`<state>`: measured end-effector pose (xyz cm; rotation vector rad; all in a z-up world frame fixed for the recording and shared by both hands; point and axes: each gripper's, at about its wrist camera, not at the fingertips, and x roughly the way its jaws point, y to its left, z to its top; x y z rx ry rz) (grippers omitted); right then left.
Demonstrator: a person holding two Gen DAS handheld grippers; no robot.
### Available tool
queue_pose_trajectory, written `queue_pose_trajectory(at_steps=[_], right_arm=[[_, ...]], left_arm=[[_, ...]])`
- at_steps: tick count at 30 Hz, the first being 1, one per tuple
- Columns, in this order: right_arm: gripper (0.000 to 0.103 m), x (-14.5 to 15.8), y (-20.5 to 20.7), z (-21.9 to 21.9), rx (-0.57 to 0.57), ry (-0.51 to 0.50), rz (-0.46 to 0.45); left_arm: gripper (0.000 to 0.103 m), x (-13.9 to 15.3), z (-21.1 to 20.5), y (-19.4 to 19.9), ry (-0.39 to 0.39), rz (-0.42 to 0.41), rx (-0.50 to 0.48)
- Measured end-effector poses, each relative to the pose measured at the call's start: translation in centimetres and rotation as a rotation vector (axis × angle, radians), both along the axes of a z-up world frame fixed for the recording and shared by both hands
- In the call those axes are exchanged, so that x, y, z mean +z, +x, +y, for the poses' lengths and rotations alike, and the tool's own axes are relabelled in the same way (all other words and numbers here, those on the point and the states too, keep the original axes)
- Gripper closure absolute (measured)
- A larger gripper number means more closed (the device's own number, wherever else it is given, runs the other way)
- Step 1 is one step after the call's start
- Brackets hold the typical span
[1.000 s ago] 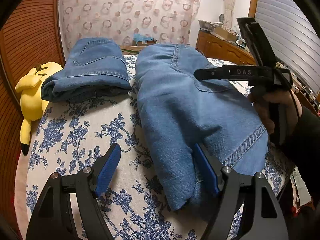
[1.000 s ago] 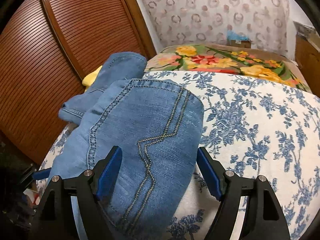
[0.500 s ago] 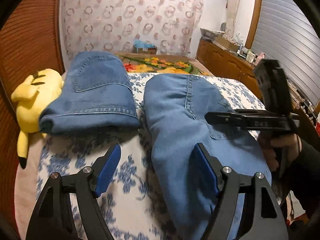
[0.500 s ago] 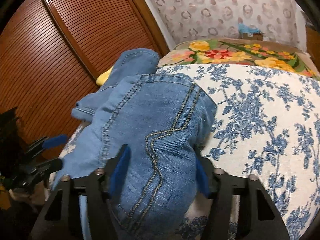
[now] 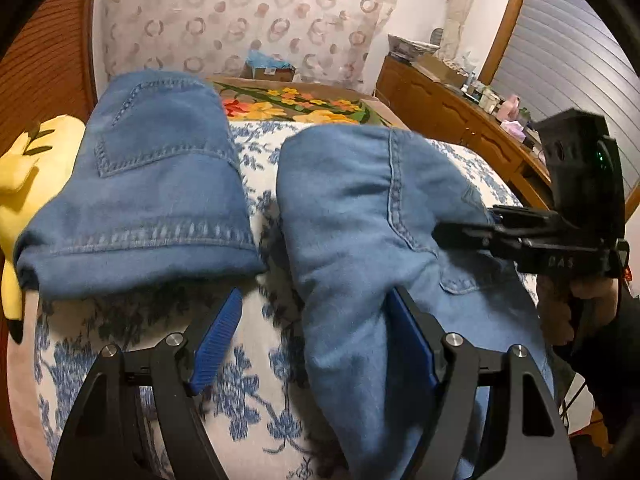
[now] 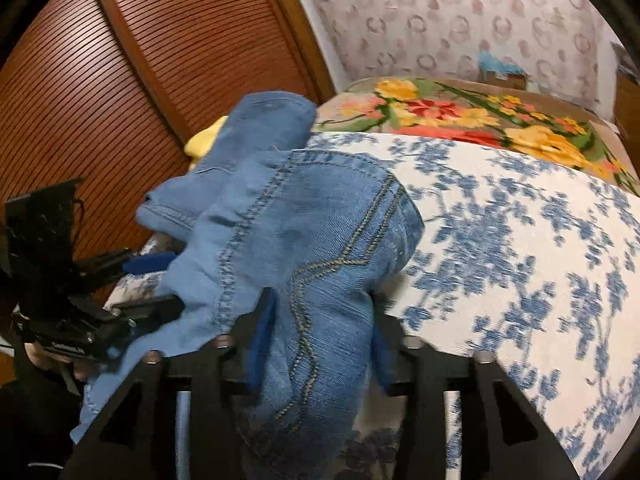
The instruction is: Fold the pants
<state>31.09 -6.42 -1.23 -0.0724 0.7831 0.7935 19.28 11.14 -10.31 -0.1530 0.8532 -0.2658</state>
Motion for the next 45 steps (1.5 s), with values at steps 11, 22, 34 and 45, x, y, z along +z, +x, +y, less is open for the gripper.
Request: queue_pose_trajectory(at_steps=[11, 22, 34, 45], right_arm=[[0.067, -2.0, 1.7, 0.5, 0.076, 0.104, 0.121], [0.082, 8.1, -1.0, 3.6, 0.238, 0.150, -0.098], [0.082, 17.0, 0.5, 13.9, 0.423, 0.216, -0.219], [0.080, 7.0, 13.4, 22.2, 0.358, 0.383, 0.005]], left_arm=[[0.064, -1.0, -0.9, 1.6, -0.088, 0.044, -0.079], [0.084, 5.9, 1.5, -0.3, -0.151, -0.141, -0.005], [0.084, 15.5, 11.7, -2.1, -0.068, -0.371, 0.228], [0.082, 11.8, 18.3, 3.5, 0.046, -0.248, 0.368]])
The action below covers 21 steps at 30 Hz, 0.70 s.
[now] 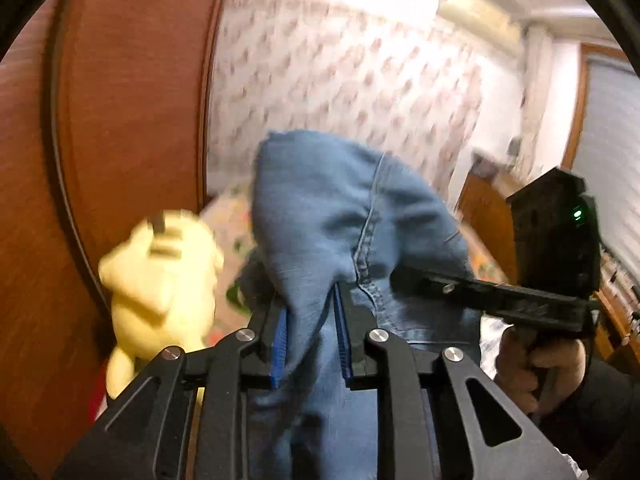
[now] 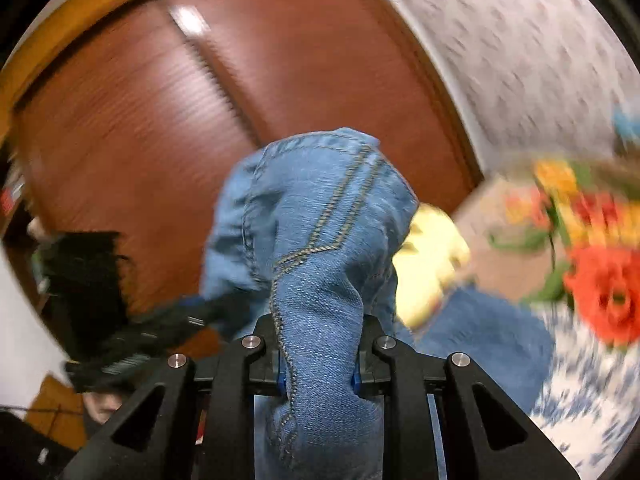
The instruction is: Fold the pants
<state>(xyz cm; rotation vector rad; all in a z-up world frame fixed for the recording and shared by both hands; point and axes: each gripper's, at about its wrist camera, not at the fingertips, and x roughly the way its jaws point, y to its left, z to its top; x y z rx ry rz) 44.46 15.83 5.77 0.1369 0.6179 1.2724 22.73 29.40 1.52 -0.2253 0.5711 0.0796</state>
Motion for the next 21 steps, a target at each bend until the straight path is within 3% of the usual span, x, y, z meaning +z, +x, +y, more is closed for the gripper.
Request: queue_pose_trajectory(at_steps=[3, 6, 8, 11, 17, 19, 21], right_arm=[[0.080, -6.2, 4.6, 0.1, -0.129, -0.135, 0.056], [0.068, -7.9, 7.0, -1.3, -0.172, -0.138, 0.102], [0.051, -7.5, 7.1, -1.3, -0.188, -0.184, 0.077], [0.047, -6.2, 6.8, -2.2, -0.200, -0.250, 0.011], [0.048, -1.9, 3.3, -1.9, -0.257, -0.276, -0.139], [0.054, -0.7, 1.1, -1.3, -0.253, -0.268, -0.169], [0.058, -1.1, 0.0, 0.0, -0.260, -0.336, -0.222]], left_arm=[[0.082, -4.1, -0.4, 2.8, -0.013, 0.094, -0.030], [0.082, -6.0, -1.0, 3.4, -0.024, 0.130, -0.062], [0.082, -6.0, -0.7, 4.2, -0.019, 0.141, -0.070], [0.082, -6.2, -1.1, 4.0, -0.006, 0.160, -0.076], [0.082, -6.5, -3.4, 3.2, 0.001, 0.191, -0.089], [0.082, -6.7, -3.9, 3.1, 0.012, 0.202, -0.087], [0.082, -7.1, -4.2, 3.1, 0.026, 0.216, -0.085]])
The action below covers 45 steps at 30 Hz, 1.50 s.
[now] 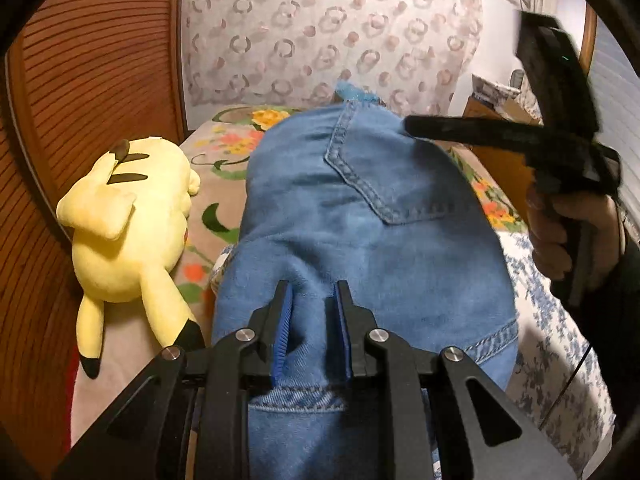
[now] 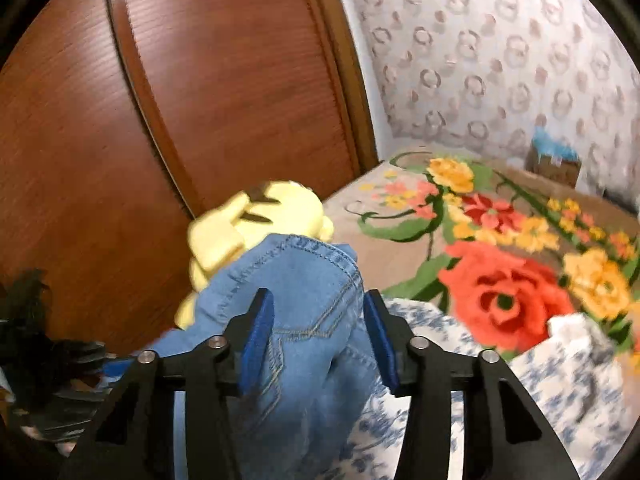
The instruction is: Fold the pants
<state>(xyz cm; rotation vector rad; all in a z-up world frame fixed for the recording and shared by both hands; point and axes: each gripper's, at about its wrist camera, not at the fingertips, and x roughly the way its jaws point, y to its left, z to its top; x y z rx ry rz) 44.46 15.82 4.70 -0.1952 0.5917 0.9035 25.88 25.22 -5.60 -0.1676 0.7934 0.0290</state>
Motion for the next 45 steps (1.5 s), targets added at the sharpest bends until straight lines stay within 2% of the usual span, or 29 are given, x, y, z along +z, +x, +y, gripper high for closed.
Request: queue_pose_trajectory(at_steps=[2, 3, 6, 10, 11, 12, 17, 18, 20, 24, 35, 36, 38, 44, 45], right_arm=[[0.059, -1.9, 0.3, 0.4, -0.039, -0.086, -0.013], [0.059, -3.2, 0.9, 0.4, -0.060, -0.105, 0.021], [0.059, -4.7, 0.7, -0.5, -0.078, -0.091, 0.050], [0.059, -3.1, -1.1, -2.1, -0.117, -0.046, 0.038], [0.059, -2.5, -1.8, -2.6, -0.121, -0.036, 0.028], [0.059, -2.0, -3.0, -3.4, -0.120, -0.026, 0.018], [0.059, -1.0, -8.9, -7.9, -0.124, 0.002, -0.014], [0.059, -1.0, -9.6, -8.5, -0.129, 0.005, -0.021], [0.059, -1.0, -11.7, -10.1, -0.142, 0.017, -0.039], [0.059, -0.3, -16.2, -14.5, -0.173, 0.051, -0.052], [0.059, 1.5, -27.2, -22.7, -0.277, 0.076, -0.130], [0.059, 1.4, -27.7, -23.1, -0.284, 0.079, -0.134], [0.058, 1.3, -28.2, -23.1, -0.300, 0.087, -0.143], [0.058, 0.8, -31.4, -24.8, -0.343, 0.100, -0.169], [0.058, 0.7, -32.0, -25.1, -0.352, 0.102, -0.174]], left_arm=[[0.082, -0.5, -0.3, -0.1, 0.002, 0.008, -0.001], [0.082, -0.6, -0.4, -0.3, 0.000, 0.007, -0.002], [0.082, -0.5, -0.6, -0.5, 0.009, -0.003, -0.001], [0.076, 0.5, -1.1, -1.0, 0.028, -0.013, 0.016], [0.072, 0.9, -1.3, -1.2, 0.029, -0.021, 0.017], [0.068, 1.6, -1.6, -1.7, 0.031, -0.036, 0.016], [0.065, 3.5, -3.3, -3.2, 0.039, -0.084, -0.006], [0.058, 4.0, -3.9, -3.6, 0.042, -0.095, -0.015], [0.052, 4.7, -4.9, -4.5, 0.045, -0.121, -0.026], [0.052, 6.0, -7.1, -6.1, 0.051, -0.152, -0.055], [0.049, 8.8, -13.6, -10.5, 0.079, -0.233, -0.128], [0.037, 8.9, -14.3, -10.9, 0.082, -0.238, -0.139], [0.024, 9.1, -15.3, -11.8, 0.080, -0.268, -0.157], [0.021, 9.4, -17.9, -13.6, 0.084, -0.293, -0.195], [0.013, 9.4, -18.3, -14.0, 0.085, -0.295, -0.202]])
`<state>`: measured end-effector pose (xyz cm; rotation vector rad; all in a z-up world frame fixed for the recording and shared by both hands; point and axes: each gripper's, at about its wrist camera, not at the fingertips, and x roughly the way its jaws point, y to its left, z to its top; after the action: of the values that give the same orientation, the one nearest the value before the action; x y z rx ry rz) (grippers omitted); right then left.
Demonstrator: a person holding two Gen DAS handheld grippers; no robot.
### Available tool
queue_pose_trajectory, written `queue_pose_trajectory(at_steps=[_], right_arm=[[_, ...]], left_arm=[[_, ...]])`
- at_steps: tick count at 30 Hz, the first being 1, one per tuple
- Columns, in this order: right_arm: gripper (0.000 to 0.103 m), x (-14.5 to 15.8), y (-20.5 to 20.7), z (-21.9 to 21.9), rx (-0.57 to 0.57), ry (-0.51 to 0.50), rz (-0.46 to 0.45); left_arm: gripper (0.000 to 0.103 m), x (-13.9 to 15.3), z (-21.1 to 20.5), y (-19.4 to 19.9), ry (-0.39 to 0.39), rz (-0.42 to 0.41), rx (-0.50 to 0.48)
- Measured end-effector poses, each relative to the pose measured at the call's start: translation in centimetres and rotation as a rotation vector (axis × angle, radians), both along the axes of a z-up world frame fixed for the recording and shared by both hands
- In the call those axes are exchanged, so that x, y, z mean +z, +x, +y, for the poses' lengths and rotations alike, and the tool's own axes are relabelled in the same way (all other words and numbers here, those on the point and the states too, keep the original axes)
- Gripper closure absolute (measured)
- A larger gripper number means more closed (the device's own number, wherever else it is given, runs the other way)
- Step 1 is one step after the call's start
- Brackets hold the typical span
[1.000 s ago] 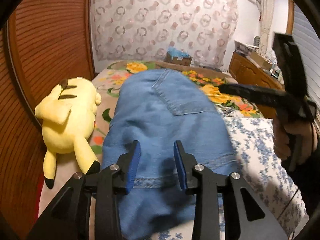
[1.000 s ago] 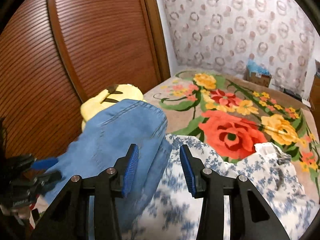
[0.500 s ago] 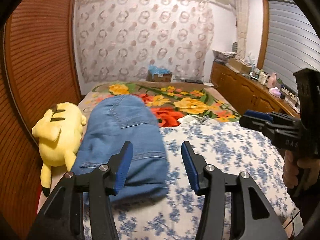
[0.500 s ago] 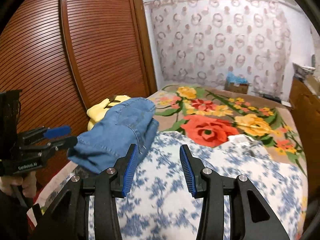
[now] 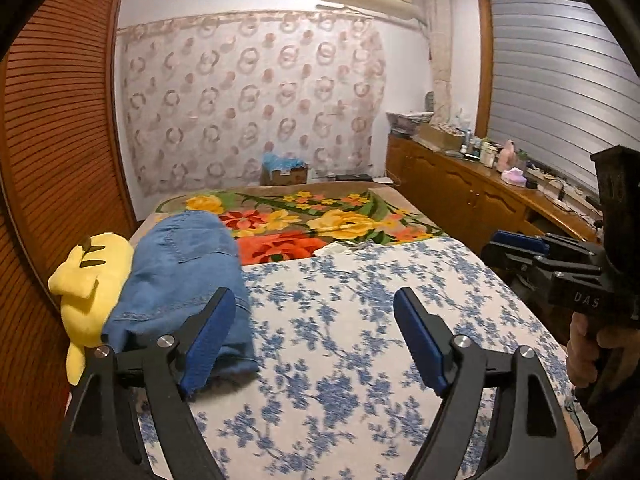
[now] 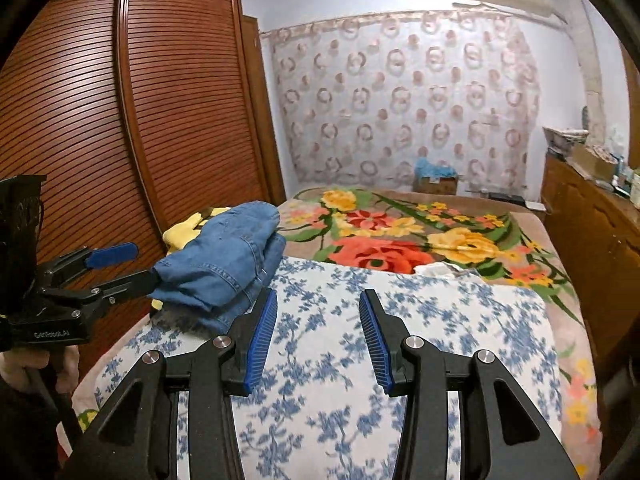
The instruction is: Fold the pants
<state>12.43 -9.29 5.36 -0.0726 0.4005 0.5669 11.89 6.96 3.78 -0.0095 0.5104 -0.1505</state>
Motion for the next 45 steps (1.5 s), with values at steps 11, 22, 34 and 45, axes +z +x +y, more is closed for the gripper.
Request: queue_pose_trajectory(at_steps=[11, 22, 34, 45], right_arm=[[0.048, -0.7, -6.3, -2.4, -0.079, 0.023, -0.056], [0.040, -0.6, -10.2, -3.4, -0.179, 0.019, -0.095], [0.040, -0.6, -10.5, -3.5, -0.191, 0.026, -0.101], [0.040, -0.6, -10.3, -3.9, -0.187, 0.025, -0.104]], left_arm=[[0.009, 0.8, -3.4, -4.0, 0.030, -0.061, 0.031], [0.009, 0.9, -4.2, -6.2, 0.023, -0.062, 0.073], [0.009, 0.8, -3.8, -6.5, 0.025, -0.057, 0.086], [0.009, 0.8, -3.5, -6.5, 0.025, -0.057, 0.089]])
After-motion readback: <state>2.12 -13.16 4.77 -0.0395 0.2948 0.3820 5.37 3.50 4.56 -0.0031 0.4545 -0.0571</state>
